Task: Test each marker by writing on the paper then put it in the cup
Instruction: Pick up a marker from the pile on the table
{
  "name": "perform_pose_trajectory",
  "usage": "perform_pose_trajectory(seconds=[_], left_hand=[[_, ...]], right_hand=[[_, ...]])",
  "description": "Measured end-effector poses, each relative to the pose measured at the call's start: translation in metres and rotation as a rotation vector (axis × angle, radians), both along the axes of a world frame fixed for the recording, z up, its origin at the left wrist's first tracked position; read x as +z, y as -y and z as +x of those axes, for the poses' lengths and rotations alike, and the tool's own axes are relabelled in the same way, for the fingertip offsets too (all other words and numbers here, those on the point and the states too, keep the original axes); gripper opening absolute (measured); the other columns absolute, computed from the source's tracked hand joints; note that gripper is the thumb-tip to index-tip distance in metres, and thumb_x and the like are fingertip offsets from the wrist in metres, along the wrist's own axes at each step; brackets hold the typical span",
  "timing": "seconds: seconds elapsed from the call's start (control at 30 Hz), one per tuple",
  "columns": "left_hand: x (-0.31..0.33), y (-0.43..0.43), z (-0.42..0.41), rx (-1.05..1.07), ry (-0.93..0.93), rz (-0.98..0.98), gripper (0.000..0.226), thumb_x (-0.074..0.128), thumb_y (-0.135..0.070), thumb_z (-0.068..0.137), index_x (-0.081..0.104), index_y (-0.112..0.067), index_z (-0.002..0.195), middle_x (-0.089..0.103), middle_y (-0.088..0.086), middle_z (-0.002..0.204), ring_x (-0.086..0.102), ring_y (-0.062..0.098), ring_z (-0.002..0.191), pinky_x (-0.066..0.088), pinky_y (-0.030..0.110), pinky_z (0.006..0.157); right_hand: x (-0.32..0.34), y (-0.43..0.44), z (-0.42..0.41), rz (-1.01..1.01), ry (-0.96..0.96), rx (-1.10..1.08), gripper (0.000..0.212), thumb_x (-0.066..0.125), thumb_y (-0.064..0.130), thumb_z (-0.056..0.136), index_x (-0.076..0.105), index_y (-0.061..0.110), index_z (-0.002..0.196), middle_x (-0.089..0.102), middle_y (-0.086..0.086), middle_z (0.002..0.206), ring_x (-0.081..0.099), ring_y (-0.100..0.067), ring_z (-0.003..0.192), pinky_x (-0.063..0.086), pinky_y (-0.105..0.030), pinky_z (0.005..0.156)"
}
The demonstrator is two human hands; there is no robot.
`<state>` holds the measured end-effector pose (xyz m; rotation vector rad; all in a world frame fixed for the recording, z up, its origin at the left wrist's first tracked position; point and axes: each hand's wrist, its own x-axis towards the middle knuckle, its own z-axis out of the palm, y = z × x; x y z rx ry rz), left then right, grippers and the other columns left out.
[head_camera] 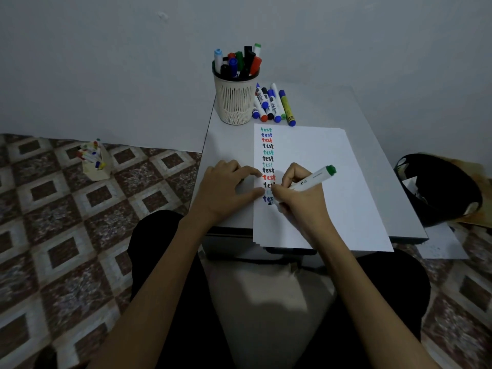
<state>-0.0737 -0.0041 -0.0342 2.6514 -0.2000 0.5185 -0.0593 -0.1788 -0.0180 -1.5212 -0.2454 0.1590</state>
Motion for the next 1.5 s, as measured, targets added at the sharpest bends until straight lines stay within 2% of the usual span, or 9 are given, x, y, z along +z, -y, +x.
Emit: perform_pose_trajectory(seconds=[0.17, 0.27, 0.33, 0.6, 0.9, 1.0, 1.1, 1.37, 1.5], left_hand=[[-0.0009, -0.0014, 0.0005, -0.004, 0.005, 0.006, 0.048, 0.043, -0.066, 0.078, 0.061, -0.034, 0.11, 0.042, -0.009, 0.075, 0.041, 0.011, 0.076, 0.03, 0.029, 0.068], [-0.0012, -0.0007, 0.0001, -0.006, -0.006, 0.001, 0.05, 0.042, -0.066, 0.078, 0.061, -0.034, 0.11, 0.042, -0.009, 0.075, 0.041, 0.011, 0.076, 0.031, 0.03, 0.069], [-0.0014, -0.0008, -0.0003, -0.007, -0.016, -0.008, 0.051, 0.041, -0.067, 0.078, 0.061, -0.034, 0.111, 0.042, -0.01, 0.076, 0.041, 0.011, 0.077, 0.031, 0.03, 0.07], [-0.0009, -0.001, -0.0002, -0.005, -0.028, -0.011, 0.051, 0.041, -0.067, 0.077, 0.061, -0.034, 0.111, 0.044, -0.009, 0.076, 0.041, 0.01, 0.077, 0.028, 0.029, 0.07], [-0.0008, -0.0013, 0.0002, 0.0, -0.047, -0.012, 0.052, 0.04, -0.067, 0.077, 0.06, -0.034, 0.112, 0.046, -0.008, 0.078, 0.043, 0.012, 0.079, 0.033, 0.031, 0.072], [-0.0008, -0.0015, 0.0003, 0.002, -0.044, -0.015, 0.052, 0.041, -0.067, 0.077, 0.061, -0.034, 0.111, 0.047, -0.008, 0.078, 0.043, 0.012, 0.079, 0.034, 0.032, 0.073], [-0.0012, -0.0014, 0.0003, -0.003, -0.047, -0.018, 0.053, 0.041, -0.068, 0.077, 0.061, -0.034, 0.112, 0.049, -0.007, 0.079, 0.044, 0.013, 0.08, 0.033, 0.032, 0.073], [-0.0014, -0.002, 0.0, -0.004, -0.06, -0.025, 0.053, 0.041, -0.068, 0.077, 0.06, -0.034, 0.113, 0.051, -0.006, 0.08, 0.044, 0.012, 0.08, 0.035, 0.033, 0.074], [-0.0015, -0.0024, 0.0009, -0.003, -0.056, -0.023, 0.053, 0.041, -0.068, 0.076, 0.061, -0.034, 0.112, 0.049, -0.008, 0.079, 0.044, 0.012, 0.079, 0.033, 0.032, 0.072]], right_hand=[[-0.0008, -0.0002, -0.0006, -0.07, 0.049, 0.012, 0.021, 0.065, 0.004, 0.069, 0.045, 0.006, 0.067, 0.059, -0.031, 0.079, 0.055, -0.012, 0.061, 0.037, -0.027, 0.047], [-0.0028, -0.0003, -0.0004, -0.103, 0.073, 0.011, 0.023, 0.067, -0.001, 0.071, 0.046, 0.005, 0.066, 0.055, -0.027, 0.072, 0.052, -0.033, 0.06, 0.041, -0.031, 0.05], [-0.0049, -0.0022, -0.0005, -0.148, 0.1, 0.004, 0.023, 0.067, -0.003, 0.071, 0.045, 0.003, 0.066, 0.054, -0.026, 0.073, 0.056, -0.043, 0.079, 0.044, -0.036, 0.057], [-0.0034, -0.003, -0.0006, -0.13, 0.133, -0.005, 0.023, 0.064, 0.0, 0.072, 0.043, 0.006, 0.066, 0.051, -0.025, 0.073, 0.056, -0.034, 0.079, 0.044, -0.032, 0.061], [-0.0064, -0.0014, 0.0025, -0.136, 0.128, 0.019, 0.025, 0.064, 0.001, 0.068, 0.041, 0.009, 0.061, 0.053, -0.034, 0.08, 0.053, -0.05, 0.099, 0.046, -0.044, 0.063], [-0.0075, -0.0012, 0.0022, -0.145, 0.136, 0.006, 0.024, 0.062, 0.001, 0.07, 0.039, 0.003, 0.065, 0.053, -0.034, 0.082, 0.057, -0.044, 0.102, 0.053, -0.049, 0.067], [-0.0063, -0.0023, -0.0003, -0.143, 0.146, 0.011, 0.024, 0.061, 0.002, 0.071, 0.038, 0.006, 0.064, 0.049, -0.032, 0.078, 0.058, -0.039, 0.097, 0.049, -0.034, 0.065], [-0.0062, -0.0004, -0.0008, -0.183, 0.123, 0.028, 0.028, 0.063, -0.006, 0.077, 0.04, 0.005, 0.066, 0.059, -0.029, 0.086, 0.064, -0.014, 0.103, 0.056, -0.035, 0.071], [-0.0055, -0.0002, -0.0011, -0.127, 0.117, -0.027, 0.03, 0.061, -0.008, 0.074, 0.037, 0.007, 0.064, 0.059, -0.025, 0.082, 0.065, -0.015, 0.104, 0.057, -0.04, 0.072]])
